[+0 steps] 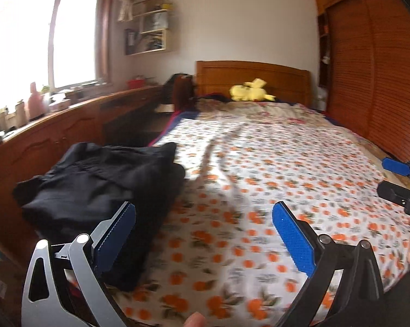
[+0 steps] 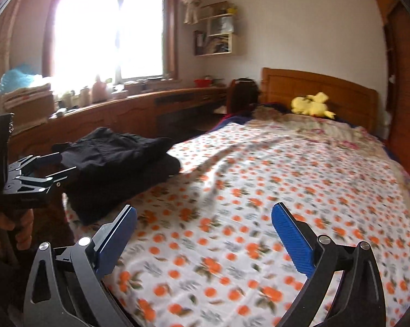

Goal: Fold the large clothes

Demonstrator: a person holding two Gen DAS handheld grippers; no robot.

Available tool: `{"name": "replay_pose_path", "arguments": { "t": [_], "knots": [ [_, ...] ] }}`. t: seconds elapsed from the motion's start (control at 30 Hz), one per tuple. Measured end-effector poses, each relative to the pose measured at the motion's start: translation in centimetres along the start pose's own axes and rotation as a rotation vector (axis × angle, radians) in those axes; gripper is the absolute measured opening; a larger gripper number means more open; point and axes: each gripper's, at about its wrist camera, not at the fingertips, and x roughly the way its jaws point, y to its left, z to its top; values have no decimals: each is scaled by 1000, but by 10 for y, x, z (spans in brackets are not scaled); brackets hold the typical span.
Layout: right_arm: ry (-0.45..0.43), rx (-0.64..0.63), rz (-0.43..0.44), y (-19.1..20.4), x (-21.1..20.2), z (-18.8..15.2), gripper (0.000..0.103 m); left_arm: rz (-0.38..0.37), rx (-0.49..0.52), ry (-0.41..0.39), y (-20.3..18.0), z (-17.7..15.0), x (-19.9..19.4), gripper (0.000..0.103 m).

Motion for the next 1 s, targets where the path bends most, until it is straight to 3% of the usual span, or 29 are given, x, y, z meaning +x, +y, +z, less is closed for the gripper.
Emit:
{"name": "replay_pose_path", "arguments": {
  "t": [0.27, 0.5, 0.77, 1.0],
  "knots": [
    [-28, 93, -146, -41, -59, -25, 95, -109, 47, 3, -87, -7, -3, 101],
    [-80, 154, -223, -59, -110, -39, 95, -164, 65, -24, -138, -9, -22, 101],
    [-117, 218, -233, -67, -152, -55, 95, -164, 69, -57, -169, -20, -58, 101],
    [-118, 232, -239, -63, -166, -65, 95, -180, 71, -58, -171, -29, -78, 101]
  ]
}}
